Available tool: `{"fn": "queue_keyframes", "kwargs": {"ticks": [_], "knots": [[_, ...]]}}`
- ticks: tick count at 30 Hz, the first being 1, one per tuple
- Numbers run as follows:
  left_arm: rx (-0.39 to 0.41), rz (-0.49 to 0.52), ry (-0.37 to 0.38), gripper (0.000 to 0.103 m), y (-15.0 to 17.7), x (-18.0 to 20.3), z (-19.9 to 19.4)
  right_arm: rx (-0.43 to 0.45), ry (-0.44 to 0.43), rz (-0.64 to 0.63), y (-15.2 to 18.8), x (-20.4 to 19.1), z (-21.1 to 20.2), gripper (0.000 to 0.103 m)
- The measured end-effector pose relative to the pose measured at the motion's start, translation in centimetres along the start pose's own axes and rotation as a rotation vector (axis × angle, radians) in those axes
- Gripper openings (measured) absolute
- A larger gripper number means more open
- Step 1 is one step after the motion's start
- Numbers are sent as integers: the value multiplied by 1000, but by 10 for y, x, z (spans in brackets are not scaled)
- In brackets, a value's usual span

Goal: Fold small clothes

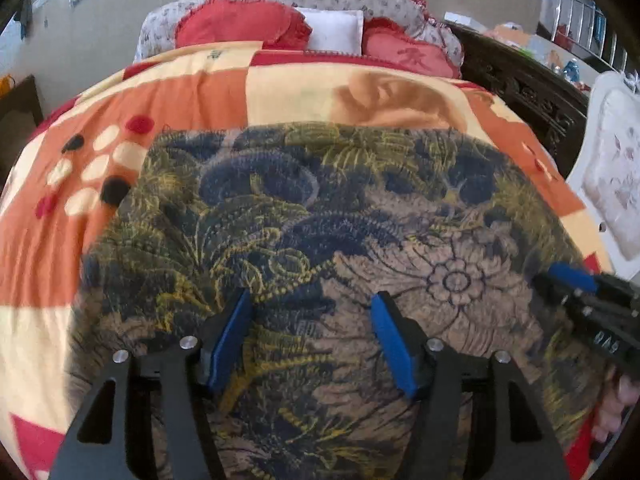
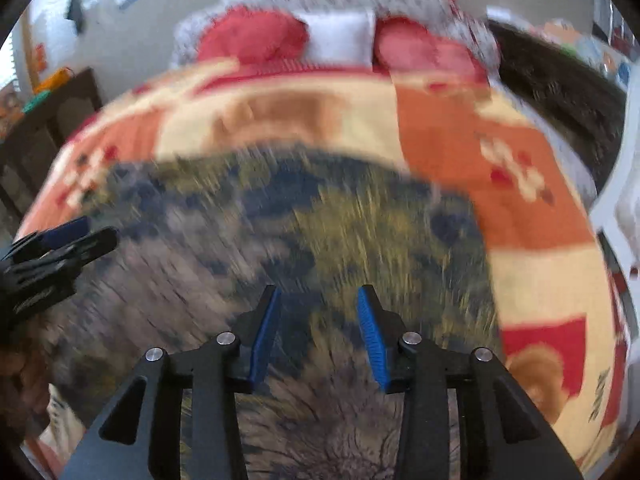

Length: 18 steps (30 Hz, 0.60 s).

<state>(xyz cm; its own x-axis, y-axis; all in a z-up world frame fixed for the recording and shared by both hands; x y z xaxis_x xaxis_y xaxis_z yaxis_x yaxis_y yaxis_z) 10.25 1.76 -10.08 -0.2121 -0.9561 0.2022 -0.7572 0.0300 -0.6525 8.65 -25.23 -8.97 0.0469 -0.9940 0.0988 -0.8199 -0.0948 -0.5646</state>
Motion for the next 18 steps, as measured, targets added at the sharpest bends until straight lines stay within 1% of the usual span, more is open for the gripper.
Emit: {"fn": "queue_keyframes", "kwargs": {"ticks": [1, 2, 3, 5, 7, 9, 10, 11, 13, 15, 16, 18], "knots": [[1, -7, 1, 66, -1, -1, 0, 58, -24, 2, 9, 3, 1, 57], [1, -13, 2, 67, -2, -2, 0, 97, -33, -4, 13, 4, 0, 57], [0, -18, 3, 68, -3, -3, 2, 115, -47, 7, 16, 6, 1, 58], [-6, -20, 8, 72, -6, -5, 6, 120, -58, 23, 15, 9, 4, 58], [-11, -15, 7, 73, -7, -5, 6, 124, -45, 16, 14, 7, 6, 59], [-21, -28, 12, 72, -9, -4, -2, 128, -24, 2, 15, 4, 5, 59], [-26, -49, 18, 72, -8, -7, -15, 131, -17, -3, 15, 2, 4, 59], [-15, -64, 26, 71, 1, -7, -28, 132, -15, -3, 15, 2, 4, 59], [20, -86, 78, 72, 17, -9, -63, 134, -17, 0, 15, 1, 3, 59], [46, -89, 118, 74, 38, -13, -96, 135, -25, 6, 16, 2, 3, 59], [55, -97, 133, 76, 52, -17, -111, 135, -29, 9, 16, 3, 3, 59], [57, -148, 149, 78, 75, -29, -129, 135, -37, 14, 17, 3, 3, 59]]}}
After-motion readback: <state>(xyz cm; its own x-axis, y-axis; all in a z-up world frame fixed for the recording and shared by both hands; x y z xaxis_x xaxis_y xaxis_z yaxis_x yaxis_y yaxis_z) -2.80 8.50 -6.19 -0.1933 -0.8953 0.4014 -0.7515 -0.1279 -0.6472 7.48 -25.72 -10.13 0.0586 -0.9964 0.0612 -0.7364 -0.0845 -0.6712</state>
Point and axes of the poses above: each gripper's, at about its wrist camera, not at the fingertips, and z roughly the way its jaws point, x to its right, y to its underside, the point moved 1 cm from there along z, roughly the way its jaws point, and after that the axes turned 10 degrees about y, right-handed, at the moved point
